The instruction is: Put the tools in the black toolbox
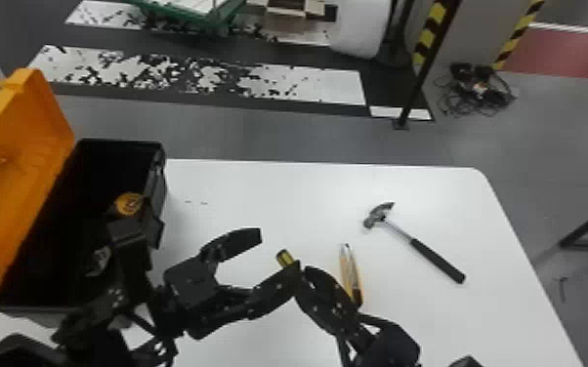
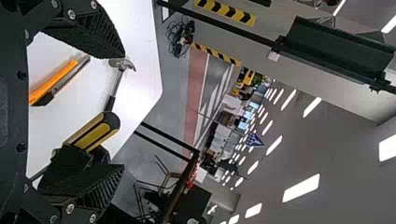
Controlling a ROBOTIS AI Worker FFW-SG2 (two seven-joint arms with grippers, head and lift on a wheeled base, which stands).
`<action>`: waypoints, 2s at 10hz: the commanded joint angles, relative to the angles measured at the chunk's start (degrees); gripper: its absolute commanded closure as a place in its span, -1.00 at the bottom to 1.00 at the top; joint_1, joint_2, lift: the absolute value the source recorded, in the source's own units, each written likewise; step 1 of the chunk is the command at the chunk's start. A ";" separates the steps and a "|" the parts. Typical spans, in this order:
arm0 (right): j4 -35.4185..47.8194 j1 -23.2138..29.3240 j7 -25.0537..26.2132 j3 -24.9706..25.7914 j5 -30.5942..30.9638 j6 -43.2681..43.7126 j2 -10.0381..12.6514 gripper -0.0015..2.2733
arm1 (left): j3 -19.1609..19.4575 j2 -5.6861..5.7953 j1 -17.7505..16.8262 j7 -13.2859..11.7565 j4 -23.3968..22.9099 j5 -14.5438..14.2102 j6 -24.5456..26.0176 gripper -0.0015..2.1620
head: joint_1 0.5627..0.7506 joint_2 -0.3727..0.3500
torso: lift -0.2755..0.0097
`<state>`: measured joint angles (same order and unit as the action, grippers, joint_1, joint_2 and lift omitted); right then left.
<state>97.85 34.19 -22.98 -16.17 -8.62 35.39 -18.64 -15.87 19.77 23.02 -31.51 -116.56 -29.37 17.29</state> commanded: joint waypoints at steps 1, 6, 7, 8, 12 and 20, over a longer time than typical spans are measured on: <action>-0.12 -0.09 0.04 -0.09 0.01 0.51 0.01 0.30 | 0.22 0.00 0.01 -0.04 -0.16 -1.12 0.07 -0.84 | 0.41 -0.29 | 0.66; -0.38 -0.18 0.04 -0.18 -0.08 1.39 0.09 0.30 | -0.57 -0.09 -0.78 -1.01 -0.25 -1.12 0.07 -0.75 | 0.41 -0.31 | 0.66; -0.38 -0.18 0.04 -0.18 -0.08 1.57 0.09 0.30 | -0.57 -0.09 -0.78 -1.45 -0.25 -1.21 0.07 -0.69 | 0.41 -0.32 | 0.66; -0.38 -0.26 0.12 -0.18 -0.08 1.57 0.18 0.30 | -0.57 -0.09 -0.78 -1.89 -0.25 -1.21 0.07 -0.58 | 0.41 -0.33 | 0.66; -0.38 -0.35 0.30 -0.18 -0.25 2.09 0.36 0.30 | -0.31 -0.26 -1.58 -3.47 -0.16 -1.56 2.36 0.22 | 0.41 -0.36 | 0.66; -0.29 -0.35 0.65 -0.26 -1.13 4.03 0.62 -1.00 | -0.66 -0.70 -2.02 -4.87 -0.16 -0.42 2.18 0.66 | 0.41 -0.39 | 0.66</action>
<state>97.53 33.83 -22.32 -16.41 -9.57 39.18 -18.02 -16.47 19.07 21.06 -36.33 -116.74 -29.89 19.47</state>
